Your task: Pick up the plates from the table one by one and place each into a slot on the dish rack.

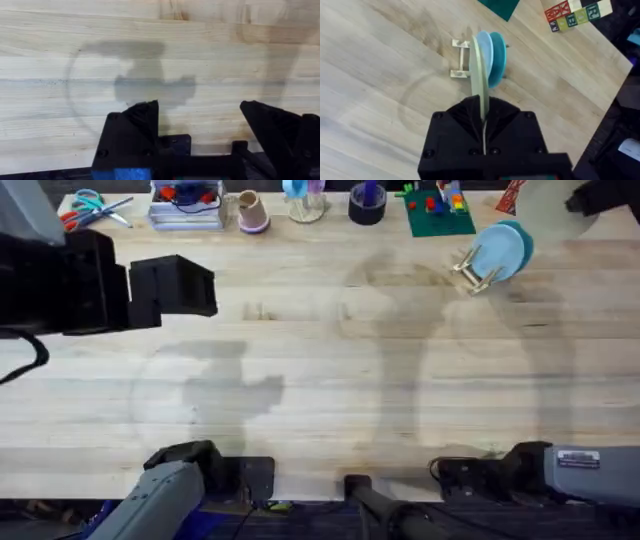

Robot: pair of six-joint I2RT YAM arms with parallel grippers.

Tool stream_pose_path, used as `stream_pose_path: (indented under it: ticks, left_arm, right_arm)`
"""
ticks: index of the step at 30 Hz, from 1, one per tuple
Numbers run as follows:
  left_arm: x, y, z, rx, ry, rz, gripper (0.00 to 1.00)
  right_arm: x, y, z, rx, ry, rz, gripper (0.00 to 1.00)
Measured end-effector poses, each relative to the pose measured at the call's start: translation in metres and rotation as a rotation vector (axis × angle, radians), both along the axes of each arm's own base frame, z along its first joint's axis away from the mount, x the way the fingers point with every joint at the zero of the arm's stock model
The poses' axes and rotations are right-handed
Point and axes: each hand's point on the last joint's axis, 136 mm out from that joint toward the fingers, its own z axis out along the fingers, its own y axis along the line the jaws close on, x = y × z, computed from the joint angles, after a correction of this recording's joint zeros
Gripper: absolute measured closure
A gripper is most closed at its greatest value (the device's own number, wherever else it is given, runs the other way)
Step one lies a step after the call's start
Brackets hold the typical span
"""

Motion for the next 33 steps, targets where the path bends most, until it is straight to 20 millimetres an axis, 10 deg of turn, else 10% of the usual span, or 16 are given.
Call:
stream_pose_path:
  ticks: [33]
  left_arm:
    - [0.000,0.000,0.000,0.000,0.000,0.000,0.006]
  right_arm:
    - [0.028,-0.007,-0.050,0.069,0.109,-0.065,0.974]
